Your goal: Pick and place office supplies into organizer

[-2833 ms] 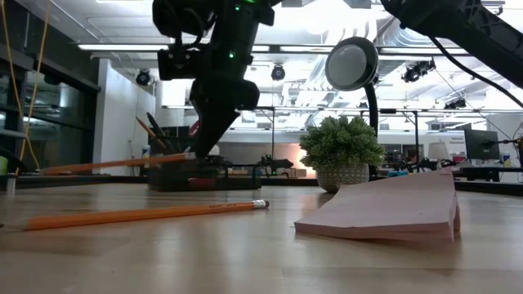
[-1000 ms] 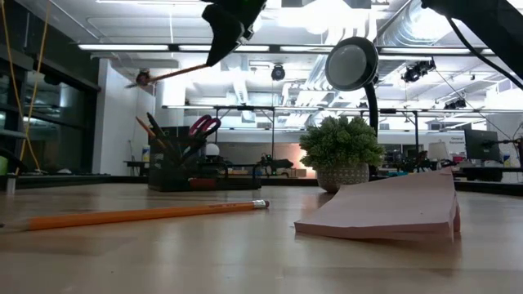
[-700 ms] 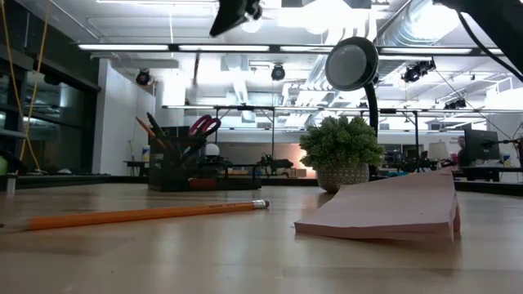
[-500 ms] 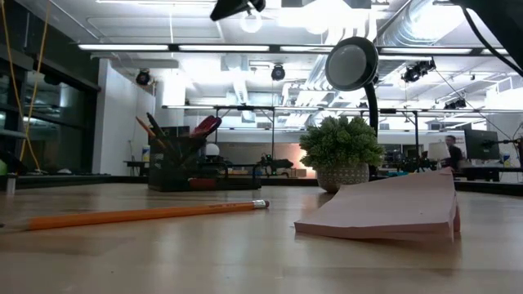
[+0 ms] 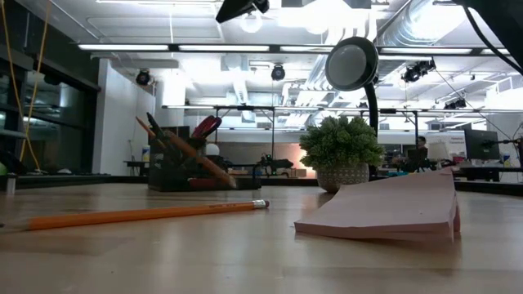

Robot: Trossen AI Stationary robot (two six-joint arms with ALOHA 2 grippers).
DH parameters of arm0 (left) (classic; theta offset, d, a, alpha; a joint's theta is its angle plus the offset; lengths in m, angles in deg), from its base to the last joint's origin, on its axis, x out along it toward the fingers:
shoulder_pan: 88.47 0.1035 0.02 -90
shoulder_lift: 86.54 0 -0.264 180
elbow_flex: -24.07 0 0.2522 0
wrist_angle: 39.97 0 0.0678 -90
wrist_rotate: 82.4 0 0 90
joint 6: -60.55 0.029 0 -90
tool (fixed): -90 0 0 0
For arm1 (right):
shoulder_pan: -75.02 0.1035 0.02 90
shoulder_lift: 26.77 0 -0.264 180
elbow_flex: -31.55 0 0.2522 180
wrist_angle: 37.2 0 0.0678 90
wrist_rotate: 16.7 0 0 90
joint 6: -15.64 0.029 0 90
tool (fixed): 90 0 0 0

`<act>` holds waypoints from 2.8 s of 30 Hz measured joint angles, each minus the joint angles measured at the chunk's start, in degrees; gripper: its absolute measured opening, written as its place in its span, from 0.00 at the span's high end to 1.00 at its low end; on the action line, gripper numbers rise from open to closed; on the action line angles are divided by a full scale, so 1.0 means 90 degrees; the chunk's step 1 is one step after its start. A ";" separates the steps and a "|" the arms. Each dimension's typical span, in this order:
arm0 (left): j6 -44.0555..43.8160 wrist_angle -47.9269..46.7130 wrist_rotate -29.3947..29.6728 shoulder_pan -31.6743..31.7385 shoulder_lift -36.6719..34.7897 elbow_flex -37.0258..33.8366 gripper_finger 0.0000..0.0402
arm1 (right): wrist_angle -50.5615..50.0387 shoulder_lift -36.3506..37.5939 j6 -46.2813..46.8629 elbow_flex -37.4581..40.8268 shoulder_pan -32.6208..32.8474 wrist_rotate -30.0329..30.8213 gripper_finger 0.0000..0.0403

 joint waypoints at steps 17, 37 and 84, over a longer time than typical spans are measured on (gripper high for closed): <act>0.1476 0.0002 -0.1090 0.1083 -0.1135 0.0967 0.99 | -0.0270 -0.0012 0.0472 0.1385 -0.0200 -0.1919 1.00; 0.3788 0.0003 -0.1513 0.1516 -0.2310 0.0960 0.99 | -0.0002 -0.0019 0.1168 0.3973 0.0068 -0.3568 1.00; 0.4440 0.0578 -0.5745 0.2551 -0.0815 0.0943 0.99 | 0.0234 -0.0019 -0.2118 0.3977 -0.0040 -0.3041 0.78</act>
